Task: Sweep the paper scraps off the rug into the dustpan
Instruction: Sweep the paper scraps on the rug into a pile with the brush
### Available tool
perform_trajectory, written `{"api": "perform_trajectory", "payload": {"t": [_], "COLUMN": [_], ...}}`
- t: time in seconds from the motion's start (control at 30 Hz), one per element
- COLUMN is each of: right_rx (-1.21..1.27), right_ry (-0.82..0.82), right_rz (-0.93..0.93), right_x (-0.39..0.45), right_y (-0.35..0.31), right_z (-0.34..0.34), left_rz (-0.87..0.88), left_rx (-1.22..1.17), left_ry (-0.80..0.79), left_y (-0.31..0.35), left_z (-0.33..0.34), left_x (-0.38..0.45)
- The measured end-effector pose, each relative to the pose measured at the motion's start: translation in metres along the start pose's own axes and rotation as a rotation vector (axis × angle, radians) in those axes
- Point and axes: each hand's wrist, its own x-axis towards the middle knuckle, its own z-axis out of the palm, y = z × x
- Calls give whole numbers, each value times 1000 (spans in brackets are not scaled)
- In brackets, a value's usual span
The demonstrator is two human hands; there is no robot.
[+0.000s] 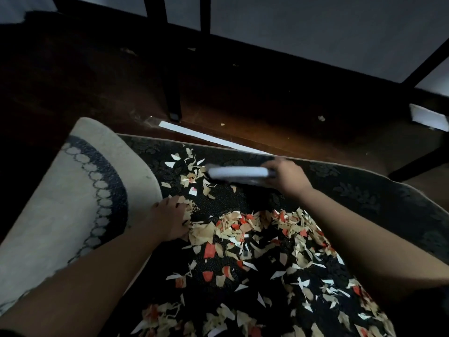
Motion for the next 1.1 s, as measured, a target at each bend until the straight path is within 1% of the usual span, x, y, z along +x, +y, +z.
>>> {"api": "perform_trajectory", "payload": {"t": [0.1,0.2,0.23,0.3,0.4,0.5,0.57,0.63,0.7,0.8,0.9,1.0,1.1], "right_rx": [3,23,31,44,48,49,36,21,40,-7,3,37,70], "right_ry": [-117,-183,-177,-106,49,171,196,170,101,-74,-159,-184,-89], "right_rz": [-108,-175,-194,-208,-140,14,116,161,128,-23,-117,-167,-203], "right_x": [-11,-19,-21,-21,-13,0,7,11,12,6,-6,-14,-17], "right_y": [3,12,13,15,14,9,3,-2,-6,-8,-3,3,1], "right_z": [-8,-26,-32,-39,-40,-28,-18,-11,-8,-6,-13,-27,-37], "left_rz": [-13,-13,-12,-10,-13,-8,-9,-12,-15,-19,-13,-8,-14], "left_rx": [-3,-20,-24,-26,-18,-7,-11,-4,-2,-8,-12,-19,-28], "left_ry": [-27,-24,-23,-19,-16,-5,-10,-14,-22,-34,-20,-14,-6], "left_y": [-1,-2,-3,-3,-4,-5,-6,-6,-7,-7,-7,-9,-12], "left_z": [-1,-4,-5,-5,-5,-4,-3,-3,-2,-2,-3,-5,-5], "left_x": [0,-2,-3,-4,-5,-5,-5,-5,-4,-5,-6,-7,-8]}}
